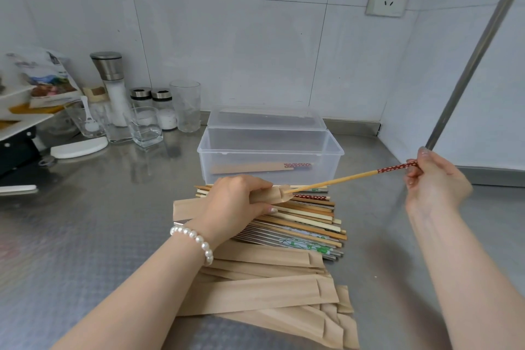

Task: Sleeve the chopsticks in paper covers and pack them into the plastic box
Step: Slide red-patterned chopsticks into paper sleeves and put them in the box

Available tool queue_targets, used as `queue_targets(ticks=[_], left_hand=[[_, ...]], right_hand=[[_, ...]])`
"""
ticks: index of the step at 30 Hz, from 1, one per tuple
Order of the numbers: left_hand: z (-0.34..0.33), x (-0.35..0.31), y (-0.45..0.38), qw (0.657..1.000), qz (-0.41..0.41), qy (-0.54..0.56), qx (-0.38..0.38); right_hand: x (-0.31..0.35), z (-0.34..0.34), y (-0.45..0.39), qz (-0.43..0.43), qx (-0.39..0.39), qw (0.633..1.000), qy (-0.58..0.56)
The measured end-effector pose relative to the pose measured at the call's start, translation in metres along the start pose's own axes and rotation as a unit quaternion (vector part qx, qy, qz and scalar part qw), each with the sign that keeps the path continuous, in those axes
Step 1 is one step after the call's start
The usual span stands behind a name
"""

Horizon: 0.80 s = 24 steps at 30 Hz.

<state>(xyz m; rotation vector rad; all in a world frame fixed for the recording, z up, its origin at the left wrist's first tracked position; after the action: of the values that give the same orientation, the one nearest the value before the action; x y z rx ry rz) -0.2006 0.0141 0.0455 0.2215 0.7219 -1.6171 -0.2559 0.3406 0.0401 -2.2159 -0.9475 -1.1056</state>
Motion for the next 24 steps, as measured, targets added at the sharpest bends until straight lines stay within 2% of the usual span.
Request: queue_targets(ticks=[7, 11, 16, 24], left_hand=[[-0.001, -0.002, 0.001, 1.0, -0.007, 0.014, 0.0], [-0.002, -0.005, 0.001, 1.0, -0.019, 0.022, 0.008], [0.004, -0.009, 0.001, 0.999, -0.032, 0.031, -0.019], [0.008, -0.016, 0.003, 0.997, -0.06, 0.026, -0.039]], right_hand=[[-0.001, -0.003, 0.003, 0.0, 0.015, 1.0, 0.006], [-0.019, -0.029, 0.018, -0.062, 0.127, 0.988, 0.054], [-0.042, -0.055, 0.045, -0.133, 0.275, 0.937, 0.172], [-0.052, -0.074, 0.074, -0.137, 0.397, 0.88, 0.223]])
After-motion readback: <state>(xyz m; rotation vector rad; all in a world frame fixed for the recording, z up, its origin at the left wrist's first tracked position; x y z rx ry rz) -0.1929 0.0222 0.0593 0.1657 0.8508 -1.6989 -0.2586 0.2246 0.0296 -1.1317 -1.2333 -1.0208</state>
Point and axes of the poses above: each hand's wrist, its own y-axis away from the middle knuckle, its own z-axis out of the back of the hand, x = y × z, the point moved 10 cm from there along -y, towards the middle knuckle, and after that the axes turned 4 degrees about z, right-handed, at the moved point
